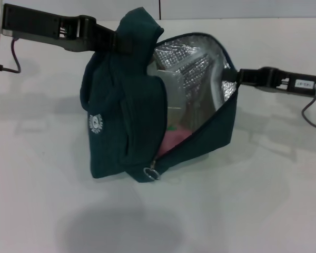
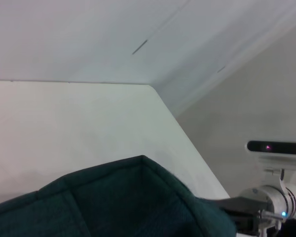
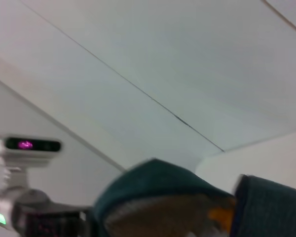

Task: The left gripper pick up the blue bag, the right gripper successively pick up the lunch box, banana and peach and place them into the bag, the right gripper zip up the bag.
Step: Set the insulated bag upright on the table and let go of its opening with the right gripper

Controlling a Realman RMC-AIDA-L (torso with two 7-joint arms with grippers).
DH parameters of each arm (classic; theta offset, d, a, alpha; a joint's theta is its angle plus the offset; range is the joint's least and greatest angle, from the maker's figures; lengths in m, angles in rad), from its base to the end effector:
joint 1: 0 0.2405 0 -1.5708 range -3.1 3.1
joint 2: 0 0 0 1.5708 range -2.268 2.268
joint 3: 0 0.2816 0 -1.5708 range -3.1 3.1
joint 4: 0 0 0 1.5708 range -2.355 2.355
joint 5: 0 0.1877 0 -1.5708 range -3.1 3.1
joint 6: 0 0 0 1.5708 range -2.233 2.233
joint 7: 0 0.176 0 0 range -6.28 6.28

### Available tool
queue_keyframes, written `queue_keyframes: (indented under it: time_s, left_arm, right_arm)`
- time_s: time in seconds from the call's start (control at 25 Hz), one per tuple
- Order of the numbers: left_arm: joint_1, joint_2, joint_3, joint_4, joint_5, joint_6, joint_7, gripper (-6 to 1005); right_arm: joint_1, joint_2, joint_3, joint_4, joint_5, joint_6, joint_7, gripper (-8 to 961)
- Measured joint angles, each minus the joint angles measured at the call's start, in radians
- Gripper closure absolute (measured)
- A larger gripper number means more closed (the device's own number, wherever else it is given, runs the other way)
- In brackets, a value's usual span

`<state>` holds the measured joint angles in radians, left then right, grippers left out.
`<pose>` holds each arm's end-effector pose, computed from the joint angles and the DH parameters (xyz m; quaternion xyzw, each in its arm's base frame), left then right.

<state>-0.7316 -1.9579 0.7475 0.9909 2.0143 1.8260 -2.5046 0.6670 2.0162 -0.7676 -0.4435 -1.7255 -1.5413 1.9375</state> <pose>-0.1657 0.3733 0.0388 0.8622 0.4693 0.1905 0.0147 0.2024 0.3701 -0.0320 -0.8143 0.4554 0.3599 0.0039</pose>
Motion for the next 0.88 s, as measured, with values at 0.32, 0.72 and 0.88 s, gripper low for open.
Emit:
queue_keyframes:
  time_s: [0.32,0.72,0.88]
  left_arm:
    - [-0.011,-0.004,0.011,-0.011,-0.062,0.033,-0.015,957]
    - [-0.038,-0.04,0.08,-0.189,-0.045,-0.081,0.051,957]
    - [-0.035,-0.057,0.093,-0.192,-0.017,-0.124,0.067,957]
  right_arm:
    - [-0.091,-0.019,0.001,-0.144,0.172,-0.162,-0.001,939]
    - [-0.133,-0.041,-0.005,-0.176,0.21,-0.223,0.005,936]
    - [-0.133,-0.039,-0.008,-0.159,0.169,-0.191,-0.006,935]
